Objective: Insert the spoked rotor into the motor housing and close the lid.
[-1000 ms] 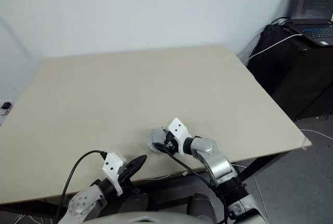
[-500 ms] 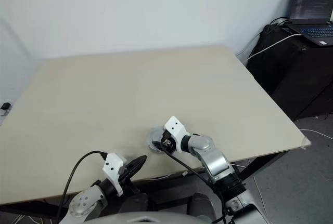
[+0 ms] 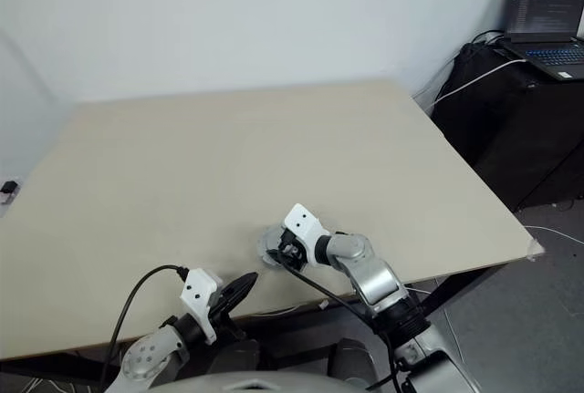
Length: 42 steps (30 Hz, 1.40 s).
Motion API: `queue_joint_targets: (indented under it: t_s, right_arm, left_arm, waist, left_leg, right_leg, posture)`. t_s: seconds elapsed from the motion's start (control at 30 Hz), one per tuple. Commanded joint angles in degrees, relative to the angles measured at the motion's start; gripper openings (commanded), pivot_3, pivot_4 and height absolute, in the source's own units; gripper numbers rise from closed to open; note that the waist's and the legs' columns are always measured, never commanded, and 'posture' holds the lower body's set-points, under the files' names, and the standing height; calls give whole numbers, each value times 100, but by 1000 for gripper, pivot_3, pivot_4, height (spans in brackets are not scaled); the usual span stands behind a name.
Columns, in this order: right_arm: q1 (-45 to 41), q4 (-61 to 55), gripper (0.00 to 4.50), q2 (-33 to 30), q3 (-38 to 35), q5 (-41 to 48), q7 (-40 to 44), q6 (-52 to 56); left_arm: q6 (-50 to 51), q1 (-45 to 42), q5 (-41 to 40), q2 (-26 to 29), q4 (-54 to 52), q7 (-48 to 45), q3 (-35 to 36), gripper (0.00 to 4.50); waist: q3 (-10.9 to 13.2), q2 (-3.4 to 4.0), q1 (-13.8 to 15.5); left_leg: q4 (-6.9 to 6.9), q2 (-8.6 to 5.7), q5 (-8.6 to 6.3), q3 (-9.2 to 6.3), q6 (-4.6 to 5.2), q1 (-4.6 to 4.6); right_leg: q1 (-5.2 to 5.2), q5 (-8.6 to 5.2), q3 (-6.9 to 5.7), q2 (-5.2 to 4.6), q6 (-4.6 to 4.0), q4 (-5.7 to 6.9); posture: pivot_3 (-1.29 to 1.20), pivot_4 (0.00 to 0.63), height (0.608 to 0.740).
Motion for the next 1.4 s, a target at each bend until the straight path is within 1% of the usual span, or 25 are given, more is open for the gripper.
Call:
queue_joint_targets:
  t_s: [0.03, 1.03, 1.4]
  right_arm:
    - [-56, 38, 3184, -104, 81, -119, 47, 145]
    - [-197, 146, 3184, -131, 203, -246, -110, 583]
    - [-229, 198, 3184, -226, 249, -422, -210, 321]
  left_arm:
    - [-97, -19, 0, -33, -34, -15, -50, 0]
    - [-22, -45, 20, -43, -100, 43, -77, 0]
    - [0, -46, 40, -47, -114, 82, -81, 0]
  waist:
    - [0, 0, 1]
    - [-8, 15, -2]
    - [-4, 22, -3]
  left_leg:
    - [0, 0, 0, 0, 0, 0]
    - [-2, 3, 0, 0, -1, 5]
    - [-4, 4, -1, 0, -1, 6]
  right_leg:
    - [0, 0, 0, 0, 0, 0]
    - [0, 0, -1, -4, 0, -1]
    - [-1, 0, -2, -6, 0, -4]
  posture:
    - [0, 0, 740]
    - [0, 0, 740]
    - [0, 0, 740]
